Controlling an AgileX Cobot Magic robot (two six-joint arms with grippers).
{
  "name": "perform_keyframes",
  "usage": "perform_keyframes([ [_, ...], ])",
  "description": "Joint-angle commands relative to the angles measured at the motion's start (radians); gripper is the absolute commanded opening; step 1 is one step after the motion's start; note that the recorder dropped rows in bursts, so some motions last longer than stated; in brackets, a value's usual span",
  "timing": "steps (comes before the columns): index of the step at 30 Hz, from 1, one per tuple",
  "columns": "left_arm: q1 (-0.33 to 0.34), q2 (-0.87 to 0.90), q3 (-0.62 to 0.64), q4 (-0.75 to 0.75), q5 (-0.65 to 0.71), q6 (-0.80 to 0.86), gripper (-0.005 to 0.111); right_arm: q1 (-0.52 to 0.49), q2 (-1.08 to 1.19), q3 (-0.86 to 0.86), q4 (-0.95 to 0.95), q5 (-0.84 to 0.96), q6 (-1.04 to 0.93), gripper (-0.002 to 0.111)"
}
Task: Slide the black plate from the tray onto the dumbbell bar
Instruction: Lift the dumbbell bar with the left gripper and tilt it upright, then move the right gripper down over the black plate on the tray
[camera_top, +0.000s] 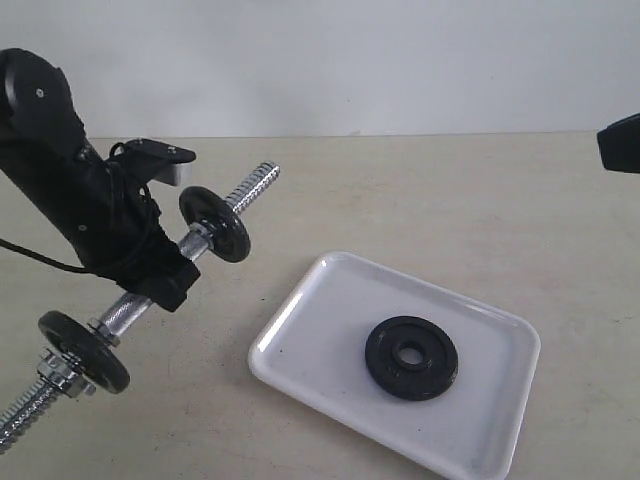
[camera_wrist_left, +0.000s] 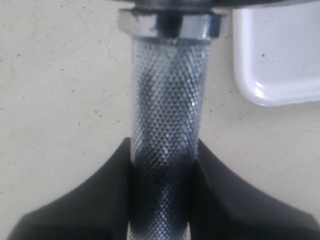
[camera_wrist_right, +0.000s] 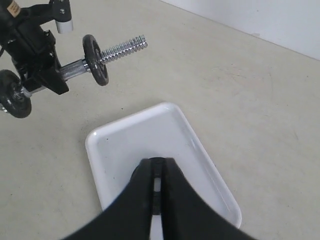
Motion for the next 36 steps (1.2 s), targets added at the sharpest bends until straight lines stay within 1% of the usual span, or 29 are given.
perform_keyframes([
  [1,-0.001,-0.103,-0.004,-0.057,-0.035,0.002,0.004,-0.001,0.000,0.002,0.009,-0.011,0.000,0.003],
  [8,-0.001,-0.123,0.071,-0.062,-0.124,0.035,0.004,-0.001,0.000,0.002,0.011,-0.015,0.000,0.003],
  [13,-0.001,-0.123,0.126,-0.104,-0.224,0.096,0.004,-0.001,0.000,0.002,0.015,-0.019,0.000,0.003],
  [14,-0.001,-0.123,0.149,-0.116,-0.268,0.107,0.004,-0.001,0.000,0.002,0.015,-0.019,0.000,0.003],
  [17,-0.001,-0.123,0.171,-0.125,-0.313,0.121,0.004,-0.001,0.000,0.002,0.015,-0.019,0.000,0.003],
  [19,-0.001,-0.127,0.179,-0.164,-0.338,0.155,0.004,-0.001,0.000,0.002,0.017,-0.021,0.000,0.003],
  [22,-0.001,-0.132,0.179,-0.235,-0.366,0.232,0.004,-0.001,0.000,0.002,0.021,-0.025,0.000,0.003],
  [26,-0.001,-0.134,0.179,-0.303,-0.384,0.295,0.004,-0.001,0.000,0.002,0.021,-0.031,-0.013,0.003],
  [36,-0.001,-0.136,0.179,-0.305,-0.397,0.304,0.004,-0.001,0.000,0.002,0.021,-0.037,-0.015,0.003],
])
